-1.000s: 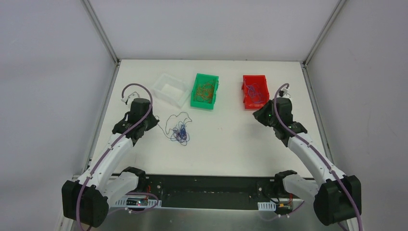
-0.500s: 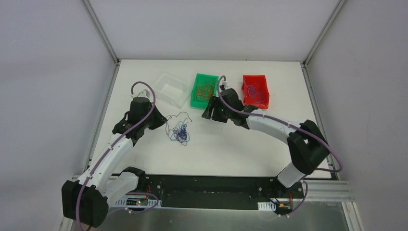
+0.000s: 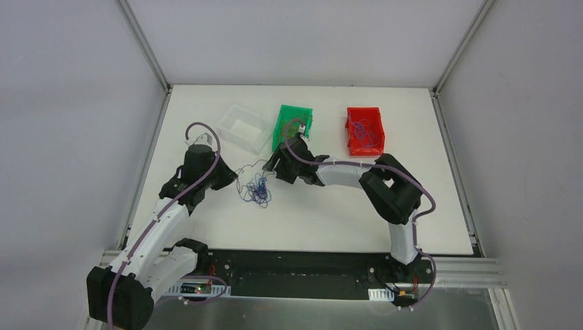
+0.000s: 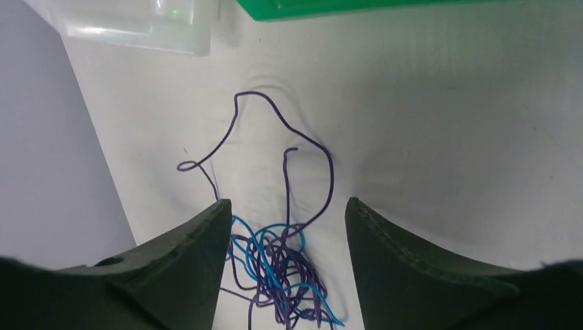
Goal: Untangle the cables
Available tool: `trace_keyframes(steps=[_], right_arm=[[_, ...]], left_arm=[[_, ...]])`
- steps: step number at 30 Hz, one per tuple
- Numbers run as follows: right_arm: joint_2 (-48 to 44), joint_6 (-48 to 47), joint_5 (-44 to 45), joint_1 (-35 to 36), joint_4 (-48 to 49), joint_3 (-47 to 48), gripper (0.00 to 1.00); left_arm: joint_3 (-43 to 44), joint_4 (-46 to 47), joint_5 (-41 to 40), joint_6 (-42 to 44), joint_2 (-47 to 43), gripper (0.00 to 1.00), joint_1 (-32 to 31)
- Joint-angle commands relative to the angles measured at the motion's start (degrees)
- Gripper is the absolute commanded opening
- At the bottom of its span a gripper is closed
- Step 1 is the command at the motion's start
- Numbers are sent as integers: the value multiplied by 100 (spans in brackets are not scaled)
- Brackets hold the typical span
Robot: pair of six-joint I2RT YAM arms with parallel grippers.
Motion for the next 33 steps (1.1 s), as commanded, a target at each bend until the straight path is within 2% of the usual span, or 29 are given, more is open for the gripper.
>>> trace_keyframes(steps=[1,2,3,5,6,10,15,20,24,28,33], right_arm=[[464,747,172,63,542,387,61],[515,784,187,64,614,380,54],[524,813,247,66,649,335,43],[302,755,452,36,654,149,12],[110,690,601,6,657,-9,0],[-878,447,1045,-378,652,-1056,0],[-2519,34,980,-1407,547,-2656,0],[-4492,-685,1225,-2589,-524,-3628,0],[-5871,-1005,1260,-3723,-1501,-3919,0],[-6373,-1051,1400,-4784,-2158,-3802,0],[-6246,-772,1736,-5266,-2741,-3549,0]], left_arm=[[-12,7,-192,81,-188,0,-49],[-14,-5,-212,76,-213,0,-49],[-4,-7,-231,80,-224,0,-49],[40,-78,-311,96,-243,0,-44],[70,-129,-344,96,-268,0,-47],[99,-274,-775,-18,-449,0,-40],[224,-542,-1175,-45,-594,0,-40],[360,-833,-1700,-164,-565,0,-27],[565,-1150,-2109,-397,-416,0,73],[1008,-1552,-2400,-463,-218,0,200],[1416,-2095,-3000,-725,-22,0,420]])
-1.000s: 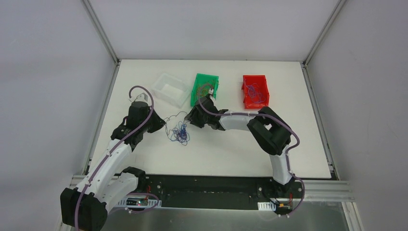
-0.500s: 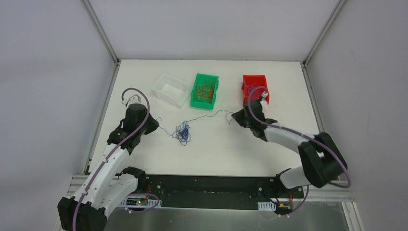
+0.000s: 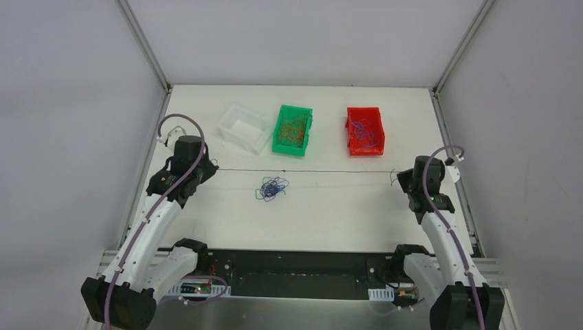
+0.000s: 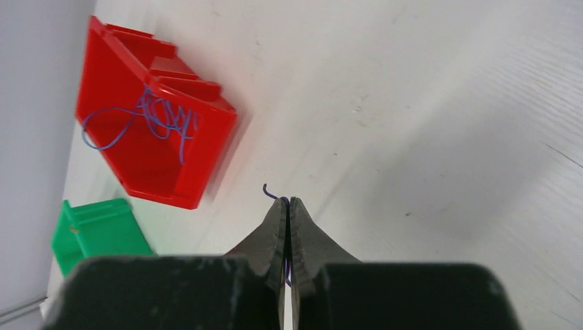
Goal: Untangle the cables
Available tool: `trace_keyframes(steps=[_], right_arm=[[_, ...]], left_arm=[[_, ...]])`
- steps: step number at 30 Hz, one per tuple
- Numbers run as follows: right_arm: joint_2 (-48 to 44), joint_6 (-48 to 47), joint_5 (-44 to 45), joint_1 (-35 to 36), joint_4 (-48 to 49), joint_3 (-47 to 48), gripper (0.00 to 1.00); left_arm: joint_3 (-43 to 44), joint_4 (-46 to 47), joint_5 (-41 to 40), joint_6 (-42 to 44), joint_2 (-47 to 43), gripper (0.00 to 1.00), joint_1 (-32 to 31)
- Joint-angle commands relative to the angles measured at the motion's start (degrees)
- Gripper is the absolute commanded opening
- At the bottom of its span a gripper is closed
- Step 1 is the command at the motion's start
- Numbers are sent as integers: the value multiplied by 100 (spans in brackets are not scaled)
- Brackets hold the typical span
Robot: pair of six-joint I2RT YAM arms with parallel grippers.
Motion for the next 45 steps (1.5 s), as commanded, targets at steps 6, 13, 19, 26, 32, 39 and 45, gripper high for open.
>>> trace_keyframes(steps=[6,13,19,26,32,39,45], right_arm=[[151,-378,-350,-320,-473,212,0],[224,-1099,-2372,115,232,669,0],[803,-1754,-2503,1388,-189,1853,0],[991,-1980,-3051,2125,82,1900,0],[1192,-1950,-3393,2467,669,2029,0],[2607,-2227,-2984,3375,978,3237,0],[4307,-2233,-2692,3810,1137,5037,0]], left_arm=[[351,-423,-454,-237,-47,0,269],[410,1330,2312,248,181,0,9],[1561,1491,2040,639,1372,0,-1422],[2255,1777,2511,587,2344,0,-2048],[2341,1910,2422,539,2672,0,-2067],[2581,1619,1858,584,2661,0,-1486],[2978,1636,1651,692,2835,0,-540]])
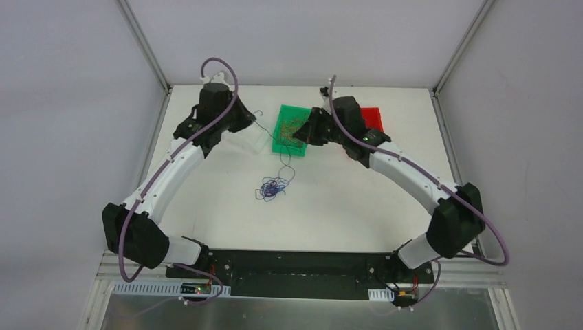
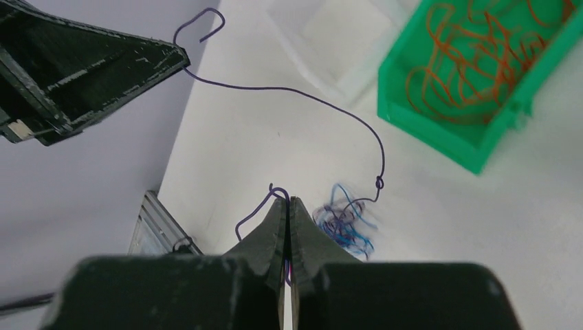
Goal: Untangle the cables
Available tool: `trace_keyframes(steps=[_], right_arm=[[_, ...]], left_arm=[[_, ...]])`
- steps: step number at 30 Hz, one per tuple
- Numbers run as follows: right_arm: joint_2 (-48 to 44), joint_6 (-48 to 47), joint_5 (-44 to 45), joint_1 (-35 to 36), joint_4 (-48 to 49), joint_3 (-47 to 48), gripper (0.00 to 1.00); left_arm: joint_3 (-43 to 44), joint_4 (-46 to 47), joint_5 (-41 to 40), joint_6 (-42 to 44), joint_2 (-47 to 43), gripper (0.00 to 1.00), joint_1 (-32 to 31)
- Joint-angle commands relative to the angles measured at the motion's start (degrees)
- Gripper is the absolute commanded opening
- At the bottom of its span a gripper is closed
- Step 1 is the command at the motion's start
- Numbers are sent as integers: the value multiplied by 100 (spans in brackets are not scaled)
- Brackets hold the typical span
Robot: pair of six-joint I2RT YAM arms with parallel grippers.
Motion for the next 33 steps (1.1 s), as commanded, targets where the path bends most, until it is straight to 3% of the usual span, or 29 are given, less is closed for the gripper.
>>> trace_keyframes(steps=[1,8,15,22,33], right_arm=[[1095,-89,292,195,452,1591,0],[3507,-18,558,238,0,4618,0],[5361,230,487,247,-293,6789,0],[5780,265,889,482,-82,6630,0],[6153,548,1770,857,-708,6430,0]], left_arm=[[630,39,-541,212,153,0,506],[1435,190,-778,281,960,0,1033],[1682,540,-771,429,1695,0,1428],[1409,588,-1283,818,1693,0,1530],[688,779,-696,790,1956,0,1521]])
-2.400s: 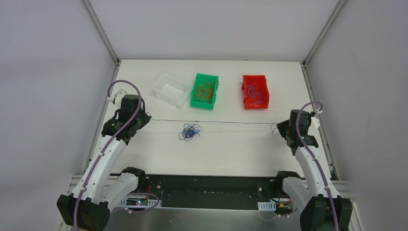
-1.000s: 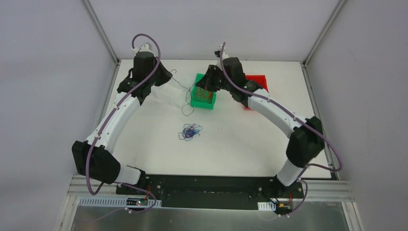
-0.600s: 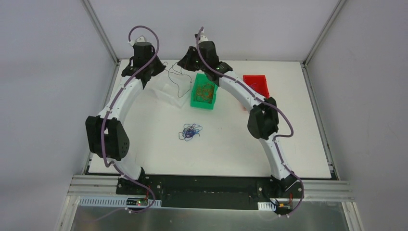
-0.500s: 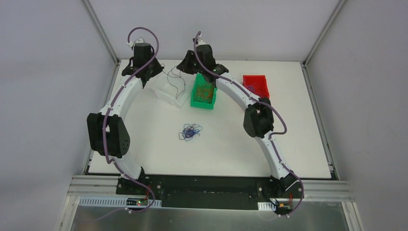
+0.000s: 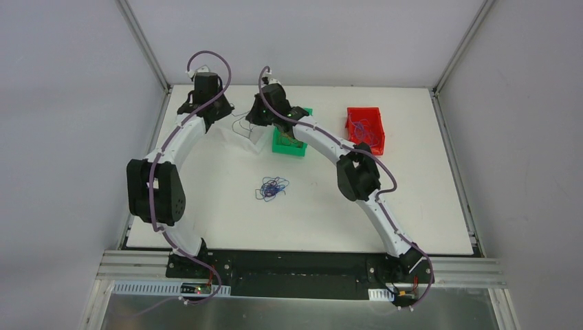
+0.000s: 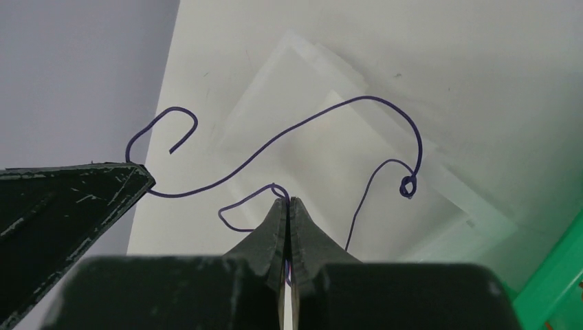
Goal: Untangle the cables
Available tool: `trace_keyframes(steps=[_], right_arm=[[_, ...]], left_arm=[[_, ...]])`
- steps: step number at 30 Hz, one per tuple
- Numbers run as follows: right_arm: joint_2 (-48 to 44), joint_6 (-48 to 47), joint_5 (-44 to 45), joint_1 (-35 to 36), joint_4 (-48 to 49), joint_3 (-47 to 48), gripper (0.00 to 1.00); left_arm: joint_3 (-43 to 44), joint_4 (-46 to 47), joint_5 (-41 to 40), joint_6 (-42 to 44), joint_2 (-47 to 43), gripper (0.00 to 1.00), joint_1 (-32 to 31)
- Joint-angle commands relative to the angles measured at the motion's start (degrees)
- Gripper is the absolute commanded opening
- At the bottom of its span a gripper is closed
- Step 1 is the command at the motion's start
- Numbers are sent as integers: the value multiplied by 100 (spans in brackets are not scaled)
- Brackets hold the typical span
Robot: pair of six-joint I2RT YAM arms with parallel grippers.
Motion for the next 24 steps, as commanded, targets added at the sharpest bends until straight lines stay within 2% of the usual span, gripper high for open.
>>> trace_keyframes(steps=[1,5,11,12,14,15,24], right_arm=[[177,224,709,170,-296,-31,0],[363,561,885,203,-514,63,0],[790,275,1131,304,-958,855,3],[739,238,1077,303,-954,815,6],[543,108,991,302,-849,560,23],[387,66,950,298,-760,369,27],[-683,-384,831,307,-1005,72,42]], left_arm=[[-197,201,220,75,120,0,20],[-192,29,127,67,310,0,2],[378,-433,118,156,1048,0,-18],[499,-532,187,163,1189,0,-16],[675,-658,274,130,1383,0,-24],[711,-688,262,119,1439,0,-29],[976,-979,-92,338,1489,0,-40]])
